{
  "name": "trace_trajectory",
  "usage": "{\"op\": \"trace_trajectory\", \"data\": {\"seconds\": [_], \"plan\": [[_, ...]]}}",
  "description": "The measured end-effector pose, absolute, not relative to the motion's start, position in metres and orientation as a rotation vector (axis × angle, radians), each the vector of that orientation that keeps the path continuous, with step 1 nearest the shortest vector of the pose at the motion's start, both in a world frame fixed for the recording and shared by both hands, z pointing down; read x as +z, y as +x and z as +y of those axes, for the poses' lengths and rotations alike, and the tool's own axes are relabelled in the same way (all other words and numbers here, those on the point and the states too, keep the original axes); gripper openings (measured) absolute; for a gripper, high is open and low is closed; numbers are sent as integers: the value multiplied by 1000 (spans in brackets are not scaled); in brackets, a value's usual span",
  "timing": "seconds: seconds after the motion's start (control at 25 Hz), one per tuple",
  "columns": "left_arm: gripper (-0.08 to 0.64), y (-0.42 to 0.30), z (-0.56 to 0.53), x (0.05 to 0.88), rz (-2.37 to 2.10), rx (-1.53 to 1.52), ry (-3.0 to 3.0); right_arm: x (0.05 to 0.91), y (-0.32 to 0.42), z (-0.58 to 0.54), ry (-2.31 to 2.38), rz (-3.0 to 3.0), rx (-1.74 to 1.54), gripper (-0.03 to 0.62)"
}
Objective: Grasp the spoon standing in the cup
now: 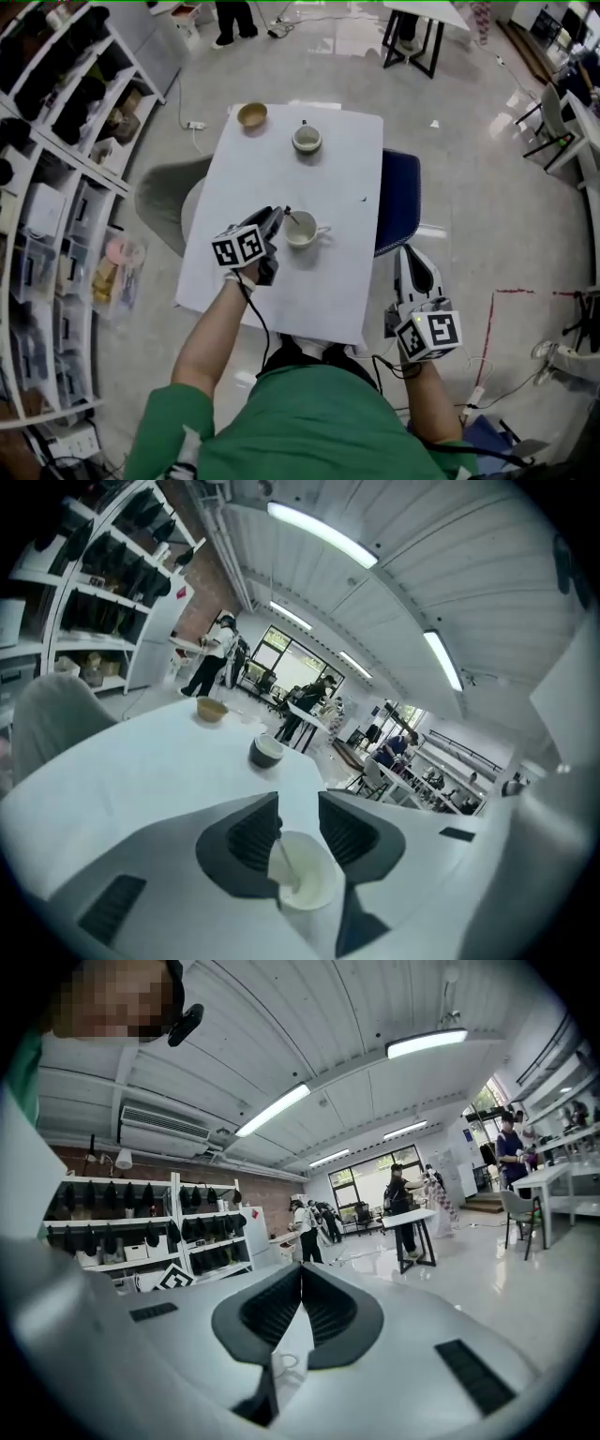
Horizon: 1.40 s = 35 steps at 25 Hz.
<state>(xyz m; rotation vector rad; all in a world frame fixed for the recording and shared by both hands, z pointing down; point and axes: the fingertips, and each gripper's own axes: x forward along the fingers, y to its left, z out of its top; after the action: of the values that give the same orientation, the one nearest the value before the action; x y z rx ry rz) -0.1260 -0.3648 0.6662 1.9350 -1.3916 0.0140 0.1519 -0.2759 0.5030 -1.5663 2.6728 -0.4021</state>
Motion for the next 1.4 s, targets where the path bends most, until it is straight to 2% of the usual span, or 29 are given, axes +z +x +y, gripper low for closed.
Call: {"op": "trace_trajectory", "data": {"seconds": [0.24, 0.48, 0.72, 1.0, 1.4], "plan": [[173, -132, -385, 724, -1216, -2, 1825, 500, 166, -257, -1745, 2579, -390, 23], [175, -114, -391, 736, -1082, 103, 1886, 492, 177, -239, -1865, 2489, -383, 23], [173, -108, -391, 745, -1027, 83, 1849, 502, 165, -233, -1864, 2485, -415, 23], [63, -109, -393, 740, -1008, 3, 1834, 507, 156, -231, -1835, 2495, -456, 23], [57, -109, -386, 719, -1016, -120, 1821, 507, 156, -235, -1782, 2526, -480, 23]]}}
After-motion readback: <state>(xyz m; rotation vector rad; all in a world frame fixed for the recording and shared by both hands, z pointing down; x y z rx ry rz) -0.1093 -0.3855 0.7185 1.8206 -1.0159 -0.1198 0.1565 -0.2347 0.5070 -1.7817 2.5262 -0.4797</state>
